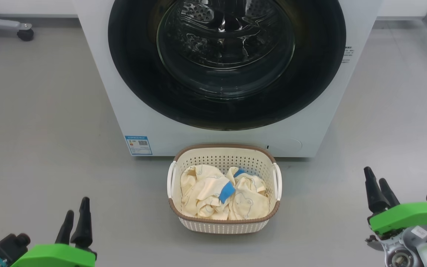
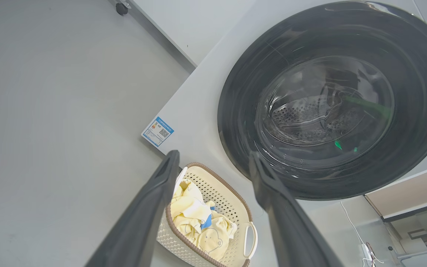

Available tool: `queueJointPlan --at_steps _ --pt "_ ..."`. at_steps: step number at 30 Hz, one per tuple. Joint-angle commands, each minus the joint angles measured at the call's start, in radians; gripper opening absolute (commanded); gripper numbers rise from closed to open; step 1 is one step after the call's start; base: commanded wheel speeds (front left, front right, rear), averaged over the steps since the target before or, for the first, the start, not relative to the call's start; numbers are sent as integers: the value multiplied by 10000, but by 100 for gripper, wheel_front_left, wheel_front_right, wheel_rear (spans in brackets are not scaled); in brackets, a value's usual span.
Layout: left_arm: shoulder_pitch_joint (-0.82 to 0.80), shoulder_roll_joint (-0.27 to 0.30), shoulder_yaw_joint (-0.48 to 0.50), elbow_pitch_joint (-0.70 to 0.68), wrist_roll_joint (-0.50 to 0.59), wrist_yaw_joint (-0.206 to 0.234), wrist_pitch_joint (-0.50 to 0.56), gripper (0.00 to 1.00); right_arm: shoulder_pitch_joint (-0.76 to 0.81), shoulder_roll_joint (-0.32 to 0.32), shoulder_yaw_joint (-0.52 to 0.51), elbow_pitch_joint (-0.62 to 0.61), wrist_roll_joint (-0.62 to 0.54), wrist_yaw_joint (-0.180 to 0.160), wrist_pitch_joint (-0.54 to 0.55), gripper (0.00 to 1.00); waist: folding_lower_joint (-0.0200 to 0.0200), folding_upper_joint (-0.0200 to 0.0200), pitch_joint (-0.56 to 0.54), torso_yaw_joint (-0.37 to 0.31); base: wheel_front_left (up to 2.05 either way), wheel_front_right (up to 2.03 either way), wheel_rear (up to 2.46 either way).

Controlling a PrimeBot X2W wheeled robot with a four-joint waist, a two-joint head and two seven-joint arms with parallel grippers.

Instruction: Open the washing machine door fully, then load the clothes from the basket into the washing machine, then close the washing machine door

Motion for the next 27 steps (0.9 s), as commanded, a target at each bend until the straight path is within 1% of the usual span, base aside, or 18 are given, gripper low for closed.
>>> queueJointPlan --at_steps 1,27 --pt "-603 278 195 -374 228 -40 -122 100 -666 -278 126 -285 -222 2 -151 100 0 0 5 2 0 0 0" --pt "-941 707 -64 -656 2999 -57 -848 100 -1002 -587 398 -418 -2910 3 -888 100 0 0 175 18 0 0 0"
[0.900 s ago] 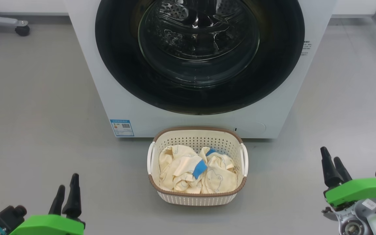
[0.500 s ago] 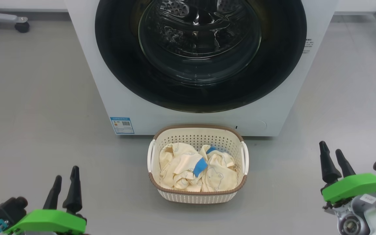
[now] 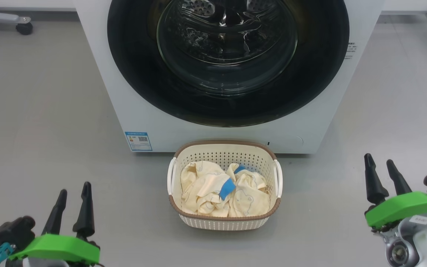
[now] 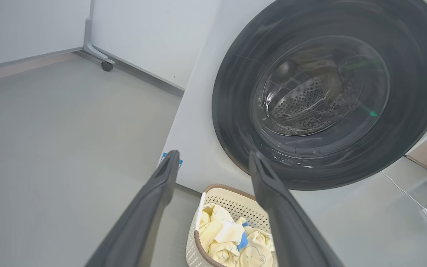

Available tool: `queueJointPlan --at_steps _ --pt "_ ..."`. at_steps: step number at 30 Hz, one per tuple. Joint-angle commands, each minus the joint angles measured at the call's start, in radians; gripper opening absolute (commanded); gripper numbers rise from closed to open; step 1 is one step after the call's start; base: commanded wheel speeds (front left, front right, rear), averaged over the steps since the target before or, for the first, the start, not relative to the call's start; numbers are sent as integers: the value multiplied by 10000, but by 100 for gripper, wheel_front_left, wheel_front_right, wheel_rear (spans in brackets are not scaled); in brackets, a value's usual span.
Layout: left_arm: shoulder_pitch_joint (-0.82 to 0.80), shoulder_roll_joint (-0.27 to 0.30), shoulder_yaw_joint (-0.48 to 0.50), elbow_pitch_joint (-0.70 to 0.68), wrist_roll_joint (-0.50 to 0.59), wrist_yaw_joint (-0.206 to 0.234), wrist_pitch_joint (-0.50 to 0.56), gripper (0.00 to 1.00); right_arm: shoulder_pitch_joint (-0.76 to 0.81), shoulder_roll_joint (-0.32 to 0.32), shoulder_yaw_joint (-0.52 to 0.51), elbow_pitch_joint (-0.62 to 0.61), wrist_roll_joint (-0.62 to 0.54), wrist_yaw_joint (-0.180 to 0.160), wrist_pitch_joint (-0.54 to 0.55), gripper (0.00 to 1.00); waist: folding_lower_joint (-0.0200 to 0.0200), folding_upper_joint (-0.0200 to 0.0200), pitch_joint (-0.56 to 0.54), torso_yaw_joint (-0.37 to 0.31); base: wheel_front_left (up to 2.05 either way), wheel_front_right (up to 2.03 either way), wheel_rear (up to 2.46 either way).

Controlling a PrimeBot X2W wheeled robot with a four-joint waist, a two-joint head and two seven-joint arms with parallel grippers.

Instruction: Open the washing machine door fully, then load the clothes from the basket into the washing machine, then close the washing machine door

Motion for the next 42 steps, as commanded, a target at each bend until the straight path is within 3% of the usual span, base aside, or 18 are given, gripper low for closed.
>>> queueJointPlan --at_steps 1,23,30,42 --pt "-581 302 259 -374 251 -50 -160 100 -616 -276 163 -352 -262 3 -147 100 0 0 -3 -4 0 0 0" --pt "-834 679 57 -425 2461 -65 -828 100 -775 -476 95 -428 -2671 4 -825 100 0 0 124 -42 0 0 0" --pt "-928 797 20 -327 2813 -69 -1019 100 -739 -515 -8 -460 -3359 4 -1019 100 0 0 153 -71 0 0 0" --pt "-967 872 6 -25 2736 -69 -1020 100 -639 -411 -120 -509 -3418 4 -1019 100 0 0 131 -120 0 0 0"
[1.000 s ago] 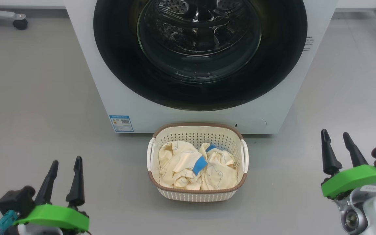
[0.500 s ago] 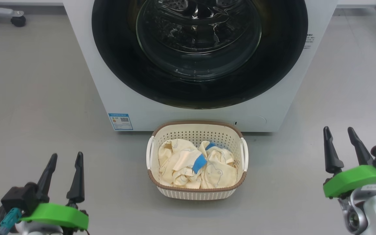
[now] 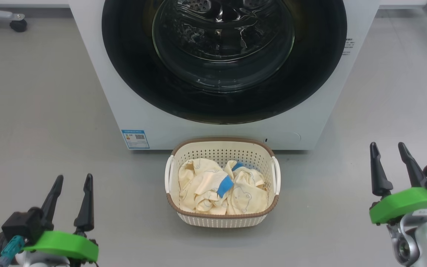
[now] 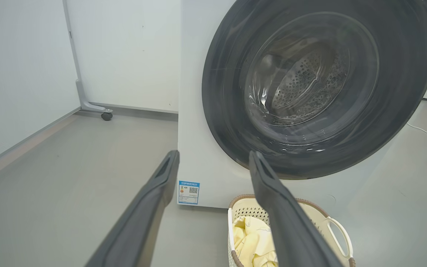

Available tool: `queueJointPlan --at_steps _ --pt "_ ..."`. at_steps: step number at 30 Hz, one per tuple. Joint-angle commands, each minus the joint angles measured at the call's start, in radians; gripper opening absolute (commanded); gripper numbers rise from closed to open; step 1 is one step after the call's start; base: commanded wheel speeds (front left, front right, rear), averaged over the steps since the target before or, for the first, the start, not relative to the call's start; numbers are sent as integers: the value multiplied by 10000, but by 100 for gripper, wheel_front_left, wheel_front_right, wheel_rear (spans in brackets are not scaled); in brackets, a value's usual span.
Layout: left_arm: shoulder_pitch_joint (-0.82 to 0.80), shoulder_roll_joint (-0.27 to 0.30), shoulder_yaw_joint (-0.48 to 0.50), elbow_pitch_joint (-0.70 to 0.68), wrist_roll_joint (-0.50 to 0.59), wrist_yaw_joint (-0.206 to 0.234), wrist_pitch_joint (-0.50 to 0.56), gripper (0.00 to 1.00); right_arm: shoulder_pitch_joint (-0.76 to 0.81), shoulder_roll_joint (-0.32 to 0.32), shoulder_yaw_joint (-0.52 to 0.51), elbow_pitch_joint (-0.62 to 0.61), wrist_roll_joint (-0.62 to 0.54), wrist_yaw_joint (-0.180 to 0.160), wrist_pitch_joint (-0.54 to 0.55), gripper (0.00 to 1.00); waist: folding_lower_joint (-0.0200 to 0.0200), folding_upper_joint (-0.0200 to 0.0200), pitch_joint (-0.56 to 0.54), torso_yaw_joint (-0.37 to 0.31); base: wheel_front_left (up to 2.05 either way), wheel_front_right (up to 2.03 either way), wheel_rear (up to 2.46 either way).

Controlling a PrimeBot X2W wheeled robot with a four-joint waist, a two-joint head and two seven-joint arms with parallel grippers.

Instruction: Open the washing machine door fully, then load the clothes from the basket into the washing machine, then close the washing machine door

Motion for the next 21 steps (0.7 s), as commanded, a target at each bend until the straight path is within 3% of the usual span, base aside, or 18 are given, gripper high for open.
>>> queueJointPlan --at_steps 1,11,21 --pt "-548 324 376 -253 81 0 -111 100 -407 -184 127 -365 -110 4 -137 100 0 0 -2 1 0 0 0" --pt "-529 285 555 -310 692 0 -111 100 -333 -145 102 -415 -132 4 -137 100 0 0 19 -59 24 24 -48" --pt "-623 301 500 -388 911 0 -111 100 -379 -111 -12 -496 -174 4 -137 100 0 0 158 -110 99 99 -198"
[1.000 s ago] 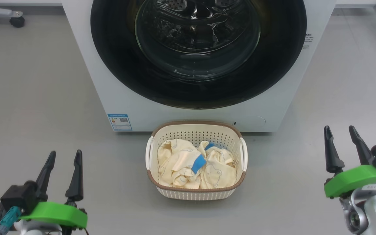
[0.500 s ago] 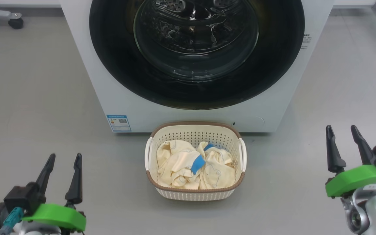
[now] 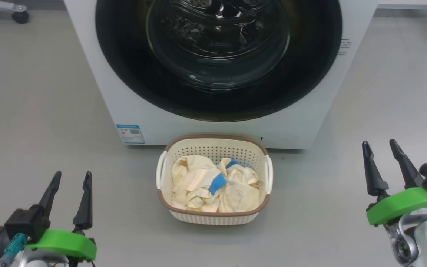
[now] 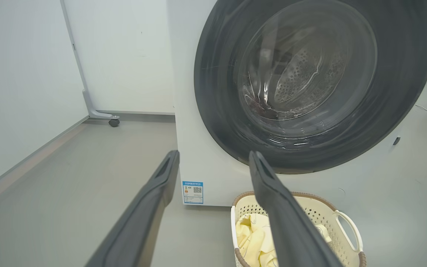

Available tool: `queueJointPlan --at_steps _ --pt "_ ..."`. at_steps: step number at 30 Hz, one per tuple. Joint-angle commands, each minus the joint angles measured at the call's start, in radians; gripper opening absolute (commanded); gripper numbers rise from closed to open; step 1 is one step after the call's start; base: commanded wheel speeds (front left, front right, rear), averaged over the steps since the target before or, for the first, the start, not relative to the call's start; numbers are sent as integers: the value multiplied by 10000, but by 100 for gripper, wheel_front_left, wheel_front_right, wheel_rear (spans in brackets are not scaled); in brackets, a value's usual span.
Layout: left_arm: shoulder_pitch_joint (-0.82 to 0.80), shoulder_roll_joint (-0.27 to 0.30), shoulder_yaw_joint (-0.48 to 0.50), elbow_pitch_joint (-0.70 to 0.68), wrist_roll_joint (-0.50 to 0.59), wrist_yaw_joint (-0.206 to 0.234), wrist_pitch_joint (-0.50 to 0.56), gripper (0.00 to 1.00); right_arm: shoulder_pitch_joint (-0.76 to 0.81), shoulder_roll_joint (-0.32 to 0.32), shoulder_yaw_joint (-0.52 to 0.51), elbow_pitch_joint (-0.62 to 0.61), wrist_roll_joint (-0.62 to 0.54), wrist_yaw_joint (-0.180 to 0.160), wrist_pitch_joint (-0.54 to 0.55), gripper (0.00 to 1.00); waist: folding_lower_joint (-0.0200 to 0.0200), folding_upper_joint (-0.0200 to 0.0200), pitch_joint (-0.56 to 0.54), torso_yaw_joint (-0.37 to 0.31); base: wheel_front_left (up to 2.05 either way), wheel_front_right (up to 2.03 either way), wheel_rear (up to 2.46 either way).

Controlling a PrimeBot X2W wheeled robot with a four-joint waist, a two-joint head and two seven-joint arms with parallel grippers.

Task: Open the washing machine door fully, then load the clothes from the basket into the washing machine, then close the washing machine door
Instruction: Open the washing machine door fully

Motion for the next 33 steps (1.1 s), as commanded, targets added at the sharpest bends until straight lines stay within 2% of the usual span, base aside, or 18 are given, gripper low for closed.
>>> queueJointPlan --at_steps 1,11,18,25,33 --pt "-550 226 376 -384 110 4 -111 100 -385 -218 60 -328 -94 2 -137 100 0 0 13 -11 123 123 -246" --pt "-624 214 398 -403 150 4 -111 100 -419 -148 -15 -351 -126 2 -138 100 0 0 83 -30 123 123 -246" --pt "-638 212 297 -520 -441 4 -111 100 -436 -117 -74 -328 -117 2 -138 100 0 0 81 -60 106 106 -212" --pt "-623 250 200 -493 -474 4 -111 100 -437 -98 -113 -293 -121 2 -138 100 0 0 52 -81 59 59 -117" --pt "-600 232 134 -454 -506 4 -111 100 -425 -107 -48 -252 -65 2 -138 100 0 0 -12 -53 8 8 -16"
